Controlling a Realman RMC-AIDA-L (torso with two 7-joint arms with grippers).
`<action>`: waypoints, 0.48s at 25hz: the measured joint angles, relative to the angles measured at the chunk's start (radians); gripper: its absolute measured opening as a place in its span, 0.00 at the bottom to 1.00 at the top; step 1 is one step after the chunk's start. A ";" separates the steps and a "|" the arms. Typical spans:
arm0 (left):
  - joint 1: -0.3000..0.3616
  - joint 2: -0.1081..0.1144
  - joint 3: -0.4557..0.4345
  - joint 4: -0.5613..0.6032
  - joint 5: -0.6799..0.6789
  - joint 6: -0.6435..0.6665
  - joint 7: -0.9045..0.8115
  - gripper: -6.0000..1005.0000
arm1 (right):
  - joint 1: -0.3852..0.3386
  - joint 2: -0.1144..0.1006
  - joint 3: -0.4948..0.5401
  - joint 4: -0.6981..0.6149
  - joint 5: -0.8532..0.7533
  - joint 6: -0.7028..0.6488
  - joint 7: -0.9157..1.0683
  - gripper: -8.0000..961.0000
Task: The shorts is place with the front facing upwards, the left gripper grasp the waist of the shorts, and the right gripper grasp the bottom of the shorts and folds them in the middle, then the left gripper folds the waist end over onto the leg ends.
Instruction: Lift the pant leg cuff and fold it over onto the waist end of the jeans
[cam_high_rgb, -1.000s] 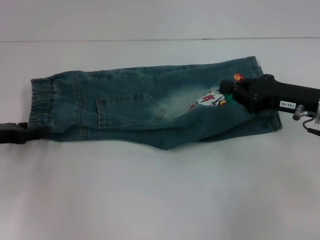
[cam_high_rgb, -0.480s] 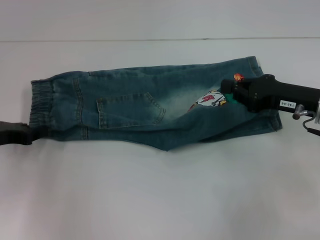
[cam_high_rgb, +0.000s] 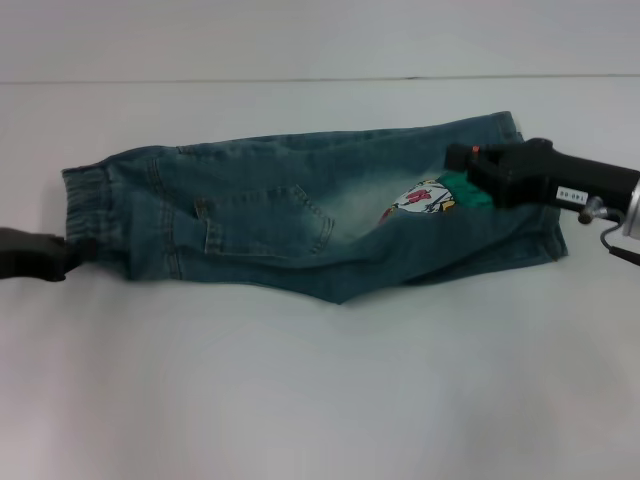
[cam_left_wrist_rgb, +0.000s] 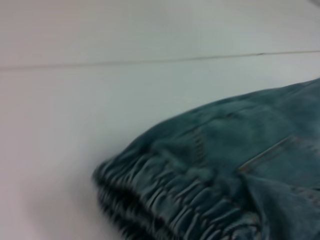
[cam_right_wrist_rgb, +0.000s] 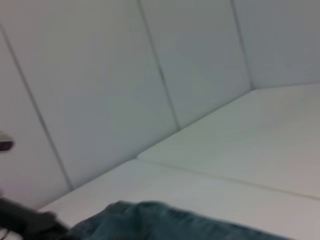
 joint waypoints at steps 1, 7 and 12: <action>-0.002 -0.001 -0.001 0.025 0.000 0.031 -0.001 0.08 | 0.000 0.003 0.001 0.011 0.019 0.023 -0.003 0.01; -0.068 -0.004 -0.025 0.135 -0.004 0.215 -0.020 0.05 | 0.032 0.012 -0.005 0.214 0.252 0.220 -0.176 0.01; -0.142 0.000 -0.051 0.178 -0.004 0.293 -0.036 0.05 | 0.112 0.020 -0.001 0.402 0.391 0.382 -0.400 0.01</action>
